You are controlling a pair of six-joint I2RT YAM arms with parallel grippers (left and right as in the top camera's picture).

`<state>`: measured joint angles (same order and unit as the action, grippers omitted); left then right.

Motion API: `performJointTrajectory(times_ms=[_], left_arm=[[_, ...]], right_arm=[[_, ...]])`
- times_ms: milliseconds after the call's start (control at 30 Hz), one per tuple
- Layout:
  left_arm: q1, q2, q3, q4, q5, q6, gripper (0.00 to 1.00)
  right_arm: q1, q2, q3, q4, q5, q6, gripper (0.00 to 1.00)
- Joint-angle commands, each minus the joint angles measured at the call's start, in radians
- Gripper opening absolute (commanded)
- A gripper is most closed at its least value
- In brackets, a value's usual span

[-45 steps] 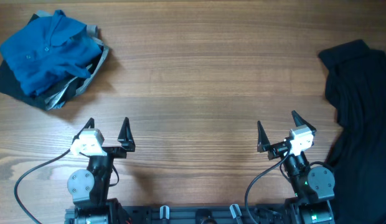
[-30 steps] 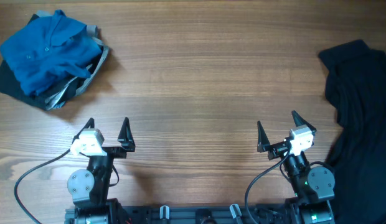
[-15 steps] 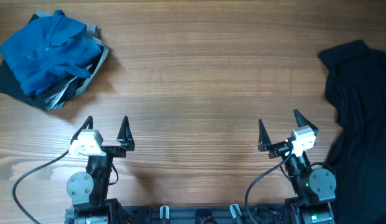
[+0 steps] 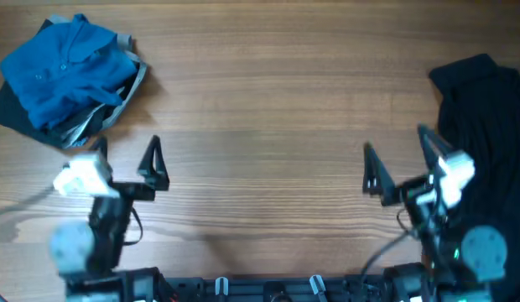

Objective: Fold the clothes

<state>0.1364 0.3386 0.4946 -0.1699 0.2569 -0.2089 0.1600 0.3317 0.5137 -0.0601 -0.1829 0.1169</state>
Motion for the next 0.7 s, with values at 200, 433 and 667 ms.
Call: performJointTrajectory(times_ms=[200,433,667], left_arm=[[-0.007,0.739,0.759,-0.628,0.069,-0.008,1.0],[-0.007,0.759,0.78,-0.62,0.173,-0.013,1.0],[-0.007,0.76,0.78,-0.613,0.181,-0.017,1.0]], right_arm=[[-0.141,0.93,0.987,-0.785,0.078,0.045,1.0],[-0.406,1.455,1.188,-0.875,0.116,0.076,0.93],[-0.62,1.718,1.188,-0.867,0.225,0.203,0.7]])
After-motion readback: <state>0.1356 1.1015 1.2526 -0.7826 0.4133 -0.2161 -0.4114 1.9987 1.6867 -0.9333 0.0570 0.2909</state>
